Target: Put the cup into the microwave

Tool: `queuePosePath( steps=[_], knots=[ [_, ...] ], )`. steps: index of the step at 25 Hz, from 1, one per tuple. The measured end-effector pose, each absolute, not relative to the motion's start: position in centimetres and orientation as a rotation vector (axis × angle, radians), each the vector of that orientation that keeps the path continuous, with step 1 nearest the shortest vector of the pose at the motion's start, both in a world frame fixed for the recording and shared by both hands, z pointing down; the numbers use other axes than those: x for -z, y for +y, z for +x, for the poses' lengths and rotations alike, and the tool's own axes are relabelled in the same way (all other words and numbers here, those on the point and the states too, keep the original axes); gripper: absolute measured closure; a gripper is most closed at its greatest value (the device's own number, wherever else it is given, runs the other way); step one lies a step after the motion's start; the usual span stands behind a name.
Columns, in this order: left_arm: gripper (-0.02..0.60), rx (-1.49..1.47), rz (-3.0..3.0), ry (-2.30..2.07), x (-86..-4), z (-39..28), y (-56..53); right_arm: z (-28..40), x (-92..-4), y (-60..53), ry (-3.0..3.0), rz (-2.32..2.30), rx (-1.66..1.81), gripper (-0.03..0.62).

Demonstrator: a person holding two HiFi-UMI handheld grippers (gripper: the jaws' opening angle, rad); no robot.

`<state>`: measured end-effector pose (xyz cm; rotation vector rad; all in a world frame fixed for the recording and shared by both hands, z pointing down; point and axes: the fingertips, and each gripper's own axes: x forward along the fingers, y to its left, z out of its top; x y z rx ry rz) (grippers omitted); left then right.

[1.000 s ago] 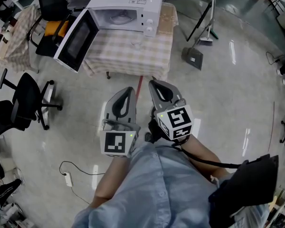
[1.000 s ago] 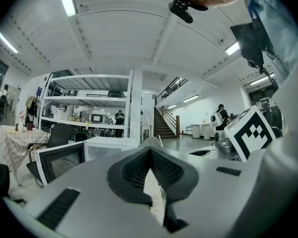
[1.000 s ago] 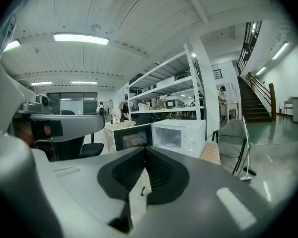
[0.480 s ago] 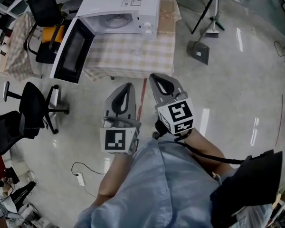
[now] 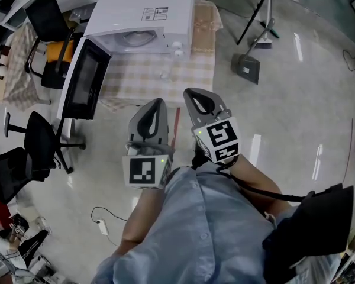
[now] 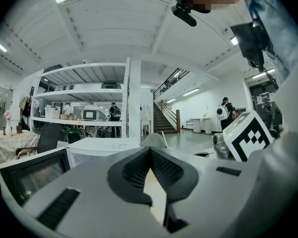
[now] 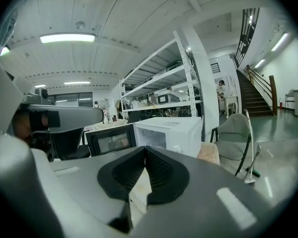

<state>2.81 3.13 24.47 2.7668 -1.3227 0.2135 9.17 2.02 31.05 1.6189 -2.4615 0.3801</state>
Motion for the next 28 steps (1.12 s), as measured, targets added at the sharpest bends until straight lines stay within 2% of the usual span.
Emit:
queuePosePath(
  steps=[12, 28],
  knots=[
    [0.577, -0.202, 2.791, -1.365, -23.5, 2.1, 0.1, 8.8, -30.6, -2.2, -2.488, 1.591, -0.36, 0.585],
    [0.577, -0.245, 2.681, -1.238, -29.7, 0.4, -8.1, 6.6, -37.6, -8.3, -2.387, 1.526, -0.497, 0.568]
  ],
)
